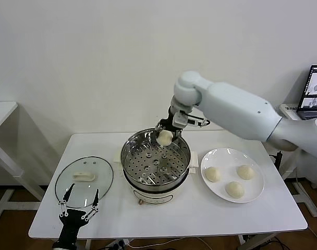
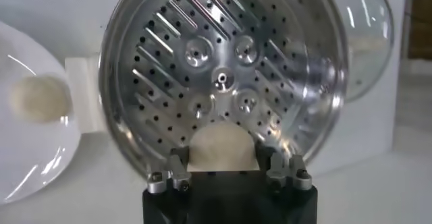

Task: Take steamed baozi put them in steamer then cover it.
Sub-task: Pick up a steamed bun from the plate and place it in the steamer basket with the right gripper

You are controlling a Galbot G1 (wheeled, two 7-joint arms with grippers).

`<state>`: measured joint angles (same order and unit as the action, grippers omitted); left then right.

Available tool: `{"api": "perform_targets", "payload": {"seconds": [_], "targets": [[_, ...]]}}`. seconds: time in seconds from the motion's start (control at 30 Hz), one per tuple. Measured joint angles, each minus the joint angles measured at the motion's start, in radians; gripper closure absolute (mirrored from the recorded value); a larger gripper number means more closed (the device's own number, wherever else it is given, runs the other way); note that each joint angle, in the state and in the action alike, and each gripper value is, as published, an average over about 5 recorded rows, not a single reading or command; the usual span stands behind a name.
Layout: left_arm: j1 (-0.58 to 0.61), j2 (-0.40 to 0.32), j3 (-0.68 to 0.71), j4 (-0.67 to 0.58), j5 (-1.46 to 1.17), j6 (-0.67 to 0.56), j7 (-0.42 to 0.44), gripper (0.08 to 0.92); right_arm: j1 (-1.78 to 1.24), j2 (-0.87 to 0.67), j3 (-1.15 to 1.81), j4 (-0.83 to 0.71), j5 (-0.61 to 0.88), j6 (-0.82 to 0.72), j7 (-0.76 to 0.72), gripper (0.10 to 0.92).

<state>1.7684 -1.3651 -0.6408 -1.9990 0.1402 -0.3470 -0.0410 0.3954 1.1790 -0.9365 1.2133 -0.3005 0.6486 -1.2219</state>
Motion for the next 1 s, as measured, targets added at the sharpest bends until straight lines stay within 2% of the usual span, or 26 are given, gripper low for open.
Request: {"api": "perform_targets", "payload": {"seconds": [0.73, 1.0], "targets": [[-0.009, -0.003, 0.011, 0.020, 0.003, -0.008, -0.012, 0.177, -0.097, 0.159, 0.023, -0.153, -0.201, 0.075, 0.073, 0.302], [-0.011, -0.002, 0.009, 0.019, 0.003, -0.008, -0.014, 0.177, -0.102, 0.168, 0.020, -0.170, -0.219, 0.079, 0.084, 0.209]]}}
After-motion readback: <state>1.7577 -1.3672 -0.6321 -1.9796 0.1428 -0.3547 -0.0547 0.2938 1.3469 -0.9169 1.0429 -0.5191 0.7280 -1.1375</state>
